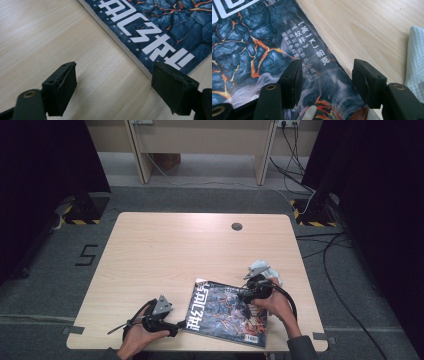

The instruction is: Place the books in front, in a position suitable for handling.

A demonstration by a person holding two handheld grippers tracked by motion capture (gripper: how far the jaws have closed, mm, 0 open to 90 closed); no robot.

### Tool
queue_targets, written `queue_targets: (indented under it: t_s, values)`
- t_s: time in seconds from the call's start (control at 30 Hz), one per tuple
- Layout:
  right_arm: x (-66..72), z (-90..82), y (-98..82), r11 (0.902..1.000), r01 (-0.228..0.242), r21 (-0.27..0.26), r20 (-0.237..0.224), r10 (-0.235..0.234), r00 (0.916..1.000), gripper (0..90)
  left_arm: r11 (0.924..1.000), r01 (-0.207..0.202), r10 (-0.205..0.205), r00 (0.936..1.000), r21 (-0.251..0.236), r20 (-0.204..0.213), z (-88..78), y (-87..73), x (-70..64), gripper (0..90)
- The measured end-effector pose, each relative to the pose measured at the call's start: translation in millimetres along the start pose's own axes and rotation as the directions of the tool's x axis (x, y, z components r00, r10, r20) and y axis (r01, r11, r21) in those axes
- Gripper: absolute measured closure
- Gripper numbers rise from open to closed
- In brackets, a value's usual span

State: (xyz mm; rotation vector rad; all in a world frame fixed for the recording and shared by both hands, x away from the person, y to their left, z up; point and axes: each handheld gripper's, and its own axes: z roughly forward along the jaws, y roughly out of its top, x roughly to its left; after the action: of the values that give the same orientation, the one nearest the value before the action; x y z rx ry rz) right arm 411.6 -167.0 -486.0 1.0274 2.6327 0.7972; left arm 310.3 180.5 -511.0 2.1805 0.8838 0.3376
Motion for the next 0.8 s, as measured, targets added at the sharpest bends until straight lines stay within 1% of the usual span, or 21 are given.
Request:
queue_targets:
  t_s: [0.1,0.13,0.17,0.2,0.27,0.37,0.43,0.53,0.57,0.6,0.67,0.7,0.73,0.8]
  values:
    - [-0.3,0.0,-0.4,1.0000,-0.005,0.001,-0.003,0.005,1.0000,42.4,0.9999,-0.007,0.007,1.0000,-0.011,0.004,-1.4,0.1,-1.5,19.8]
    - [-0.2,0.3,-0.3,1.0000,-0.006,0.000,-0.002,0.006,1.0000,42.4,0.9998,0.003,-0.002,0.9996,-0.021,0.027,-1.2,0.3,-1.6,17.5]
    - [-0.2,0.3,-0.3,1.0000,-0.006,0.000,-0.002,0.006,1.0000,42.4,0.9995,0.015,-0.014,0.9986,-0.029,0.052,-0.8,0.8,-2.1,17.5]
    - [-0.1,0.2,-0.4,1.0000,-0.003,0.000,-0.001,0.003,1.0000,42.4,0.9993,0.014,-0.012,0.9983,-0.035,0.057,-0.7,1.4,-3.4,17.6]
    - [-0.2,0.4,-0.6,1.0000,-0.006,-0.002,-0.002,0.006,1.0000,42.4,0.9995,-0.003,0.005,0.9986,-0.031,0.054,0.3,1.9,-5.0,17.7]
    - [-1.3,0.7,-1.1,0.9999,-0.011,-0.005,-0.009,0.011,0.9999,42.3,0.9998,-0.008,0.009,0.9988,-0.017,0.049,4.5,2.3,-7.3,17.7]
    - [-1.0,0.5,-1.2,0.9999,-0.012,-0.004,-0.008,0.012,0.9999,42.3,0.9998,-0.008,0.009,0.9989,-0.019,0.046,5.4,3.1,-8.2,17.6]
    - [0.0,0.4,-1.0,0.9999,-0.010,-0.003,-0.003,0.010,0.9999,42.4,0.9998,-0.013,0.014,0.9999,-0.016,0.009,6.4,3.8,-9.8,16.9]
    - [0.0,0.4,-1.0,0.9999,-0.010,-0.003,-0.003,0.010,0.9999,42.4,0.9998,-0.013,0.014,0.9999,-0.016,0.009,6.4,3.8,-9.8,16.8]
    - [1.3,0.2,-0.2,1.0000,-0.003,0.001,0.006,0.003,1.0000,42.5,0.9998,-0.015,0.015,0.9999,-0.013,-0.001,6.7,4.3,-10.0,16.6]
    - [2.0,0.1,0.2,1.0000,0.000,0.004,0.008,0.000,1.0000,42.6,0.9998,-0.012,0.012,0.9998,-0.015,-0.015,7.4,4.8,-10.7,16.5]
    - [3.4,0.0,0.6,1.0000,0.004,0.005,0.018,-0.004,0.9998,42.7,0.9998,-0.011,0.011,0.9998,-0.017,-0.019,7.6,4.9,-10.9,16.3]
    - [3.2,0.1,0.7,0.9999,0.009,0.004,0.018,-0.009,0.9998,42.6,0.9998,-0.011,0.011,0.9998,-0.017,-0.019,7.6,4.9,-10.9,16.3]
    - [3.5,0.1,0.7,1.0000,0.007,0.005,0.019,-0.007,0.9998,42.6,0.9998,-0.016,0.015,0.9994,-0.015,-0.029,7.9,5.5,-10.8,16.0]
